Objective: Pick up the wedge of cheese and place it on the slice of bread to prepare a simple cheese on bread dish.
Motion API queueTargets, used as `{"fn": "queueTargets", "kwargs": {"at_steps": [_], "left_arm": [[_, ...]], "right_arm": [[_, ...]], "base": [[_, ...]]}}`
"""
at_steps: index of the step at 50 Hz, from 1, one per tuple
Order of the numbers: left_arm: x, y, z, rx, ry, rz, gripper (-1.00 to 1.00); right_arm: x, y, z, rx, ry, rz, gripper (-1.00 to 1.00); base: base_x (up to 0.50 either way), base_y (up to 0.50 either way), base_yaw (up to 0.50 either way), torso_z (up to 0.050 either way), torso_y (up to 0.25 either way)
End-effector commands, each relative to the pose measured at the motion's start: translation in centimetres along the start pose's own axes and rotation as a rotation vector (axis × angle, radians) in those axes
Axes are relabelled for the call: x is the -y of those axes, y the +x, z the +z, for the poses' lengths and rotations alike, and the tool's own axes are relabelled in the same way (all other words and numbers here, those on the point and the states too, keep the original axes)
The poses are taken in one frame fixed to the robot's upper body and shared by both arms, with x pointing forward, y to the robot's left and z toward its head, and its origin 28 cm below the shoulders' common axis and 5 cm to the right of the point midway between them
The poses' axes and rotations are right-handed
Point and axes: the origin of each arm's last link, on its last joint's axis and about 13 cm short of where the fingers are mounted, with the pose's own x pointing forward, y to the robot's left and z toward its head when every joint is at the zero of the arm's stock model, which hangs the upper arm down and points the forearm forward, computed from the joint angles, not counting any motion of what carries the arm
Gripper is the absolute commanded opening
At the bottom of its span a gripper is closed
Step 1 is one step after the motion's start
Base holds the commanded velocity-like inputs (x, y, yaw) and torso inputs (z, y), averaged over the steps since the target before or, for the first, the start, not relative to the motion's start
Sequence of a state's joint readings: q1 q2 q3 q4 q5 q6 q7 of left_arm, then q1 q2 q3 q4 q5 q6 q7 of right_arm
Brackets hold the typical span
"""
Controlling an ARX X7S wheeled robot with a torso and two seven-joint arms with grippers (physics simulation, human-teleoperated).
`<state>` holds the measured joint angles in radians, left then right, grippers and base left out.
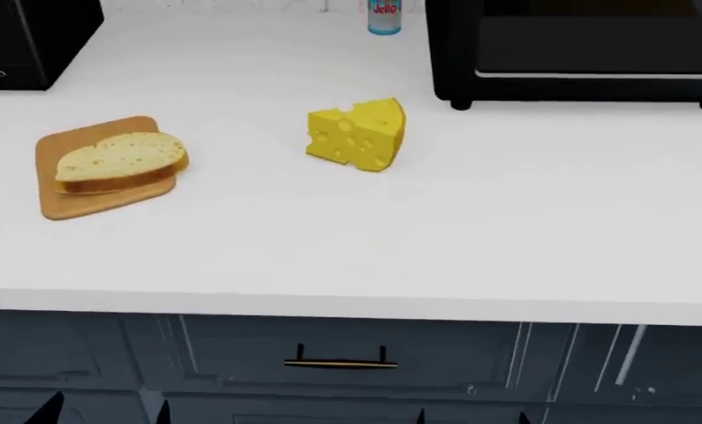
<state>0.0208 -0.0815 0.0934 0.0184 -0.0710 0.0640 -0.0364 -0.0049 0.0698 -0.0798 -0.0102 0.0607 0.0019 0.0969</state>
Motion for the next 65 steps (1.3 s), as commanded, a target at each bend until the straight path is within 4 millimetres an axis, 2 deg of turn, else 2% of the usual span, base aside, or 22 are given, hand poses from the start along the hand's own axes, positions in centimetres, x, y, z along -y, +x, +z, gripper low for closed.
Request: {"fn": "queueTargets", "kwargs": {"at_steps": [1,16,23,30,37,46,57,65], "left_arm": [[0.0,-0.1,0.0,0.004,0.0,-0.006,1.0],[0.0,-0.1,0.1,0.007,-0.004,0.007,1.0],[0.0,-0.4,0.6,0.003,0.032,0.018,1.0],[-0.4,0.7,3.3,0.063,0.09,0.094,1.0],[-0.5,1.1,5.2,0.084,0.096,0.105,1.0],[-0.5,2.4,8.4,0.138,0.099,0.098,1.0],[-1.4,4.2,11.9,0.182,0.089,0.132,1.0],[-1.9,5.5,14.5,0.209,0.098,0.134,1.0]], "right_arm": [[0.0,0.0,0.0,0.001,-0.002,-0.002,1.0],[0.1,0.0,0.0,0.006,-0.002,-0.007,1.0],[0.4,-0.3,0.8,0.002,-0.012,-0.018,1.0],[1.5,0.0,4.3,0.023,-0.016,-0.041,1.0],[1.9,0.3,6.7,0.059,-0.048,-0.066,1.0],[2.6,1.4,9.4,0.099,-0.077,-0.092,1.0],[3.5,3.0,12.8,0.152,-0.108,-0.115,1.0],[4.1,4.4,14.6,0.162,-0.126,-0.129,1.0]], "base": [[0.0,0.0,0.0,0.05,0.0],[0.0,0.0,0.0,0.05,0.0],[0.0,0.0,0.0,0.004,0.0],[0.0,0.0,0.0,0.0,0.0],[0.0,0.0,0.0,0.0,0.0],[0.0,0.0,0.0,0.0,0.0],[0.0,0.0,0.0,0.0,0.0],[0.0,0.0,0.0,0.0,0.0]]}}
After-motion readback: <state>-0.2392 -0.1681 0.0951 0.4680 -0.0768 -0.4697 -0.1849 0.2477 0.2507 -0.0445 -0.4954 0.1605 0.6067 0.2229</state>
